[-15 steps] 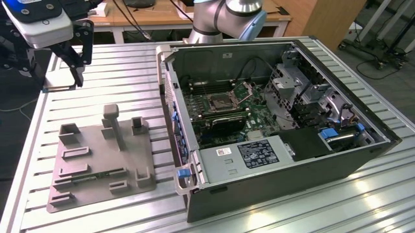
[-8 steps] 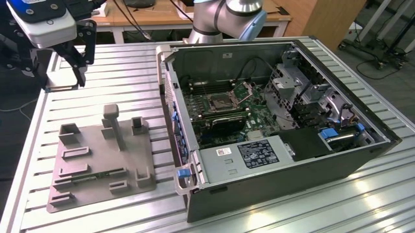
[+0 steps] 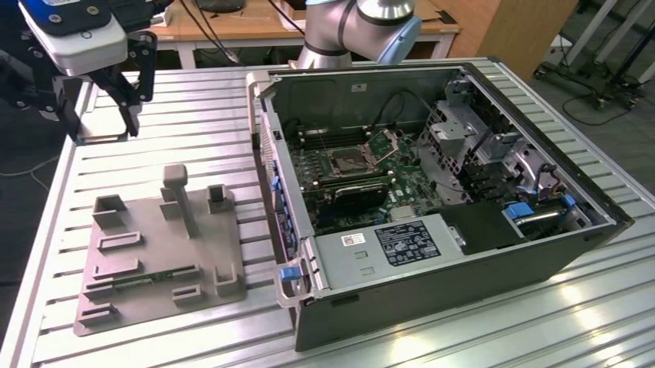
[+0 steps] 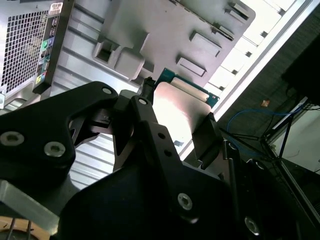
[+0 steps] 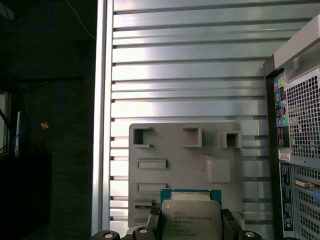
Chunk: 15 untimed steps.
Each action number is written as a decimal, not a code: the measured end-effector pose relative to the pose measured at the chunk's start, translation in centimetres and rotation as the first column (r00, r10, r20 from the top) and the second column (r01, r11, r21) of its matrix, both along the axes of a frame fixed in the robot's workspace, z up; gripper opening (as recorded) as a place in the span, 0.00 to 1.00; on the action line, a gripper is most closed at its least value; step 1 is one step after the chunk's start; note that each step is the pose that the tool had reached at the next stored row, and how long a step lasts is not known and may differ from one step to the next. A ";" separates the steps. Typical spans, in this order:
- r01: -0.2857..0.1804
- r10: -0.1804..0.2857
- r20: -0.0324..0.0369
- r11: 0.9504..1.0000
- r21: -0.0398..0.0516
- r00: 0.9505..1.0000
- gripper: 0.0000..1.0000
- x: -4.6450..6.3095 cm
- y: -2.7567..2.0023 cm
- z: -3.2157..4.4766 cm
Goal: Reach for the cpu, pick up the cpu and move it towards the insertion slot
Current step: 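Pick up the cpu and move it towards the insertion slot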
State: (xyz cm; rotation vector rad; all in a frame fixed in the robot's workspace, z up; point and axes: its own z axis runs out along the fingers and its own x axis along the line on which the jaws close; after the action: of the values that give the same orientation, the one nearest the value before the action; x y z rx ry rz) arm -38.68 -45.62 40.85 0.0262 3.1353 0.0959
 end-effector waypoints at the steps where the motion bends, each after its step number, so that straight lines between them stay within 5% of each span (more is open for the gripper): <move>1: 0.000 0.000 0.000 1.000 0.000 1.000 0.55 0.0 0.00 -0.01; 13: 0.000 0.000 0.000 1.000 0.000 1.000 0.55 2.0 0.00 -0.14; 15: 0.000 0.000 0.000 1.000 0.000 1.000 0.55 3.4 0.00 -0.20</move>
State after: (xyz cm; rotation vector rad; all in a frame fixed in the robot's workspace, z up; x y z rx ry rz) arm -35.24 -45.61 40.65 0.0265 3.1353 0.0959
